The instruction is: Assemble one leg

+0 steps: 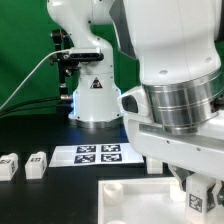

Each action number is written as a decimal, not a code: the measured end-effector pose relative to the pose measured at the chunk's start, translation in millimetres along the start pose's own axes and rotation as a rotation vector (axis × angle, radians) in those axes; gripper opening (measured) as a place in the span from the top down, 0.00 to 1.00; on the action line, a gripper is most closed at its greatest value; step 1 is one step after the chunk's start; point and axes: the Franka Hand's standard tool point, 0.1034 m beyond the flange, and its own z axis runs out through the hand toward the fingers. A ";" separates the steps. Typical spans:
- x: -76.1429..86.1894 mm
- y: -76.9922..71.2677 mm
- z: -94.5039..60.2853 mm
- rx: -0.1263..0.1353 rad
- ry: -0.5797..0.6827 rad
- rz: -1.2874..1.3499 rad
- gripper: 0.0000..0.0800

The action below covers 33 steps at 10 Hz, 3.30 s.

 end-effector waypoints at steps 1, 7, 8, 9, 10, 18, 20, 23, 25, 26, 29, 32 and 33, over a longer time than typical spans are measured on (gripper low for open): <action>-1.1 -0.7 0.4 0.002 -0.001 0.123 0.63; -9.2 -0.4 7.2 0.036 0.025 0.139 0.44; -14.7 -0.6 9.8 0.030 0.024 0.047 0.25; -15.7 -1.6 8.7 0.023 0.041 -0.115 0.25; -19.9 -3.4 8.3 0.019 0.065 -0.271 0.20; -2.2 -0.3 3.5 -0.049 0.114 -1.078 0.23; -3.1 -0.7 3.7 -0.040 0.111 -1.023 0.42; 0.6 1.8 4.1 -0.027 0.113 -0.722 0.62; 1.9 2.5 4.3 -0.004 0.105 -0.428 0.62; 2.7 3.1 4.5 0.012 0.095 -0.259 0.62; 1.6 3.4 6.3 0.083 0.041 0.300 0.63; -1.9 3.1 9.0 0.097 0.017 0.500 0.63; -3.0 3.4 9.6 0.092 0.022 0.413 0.53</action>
Offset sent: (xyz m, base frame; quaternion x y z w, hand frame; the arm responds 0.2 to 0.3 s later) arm -0.0101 -0.0167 -0.0013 0.0252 0.0563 0.2348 0.9701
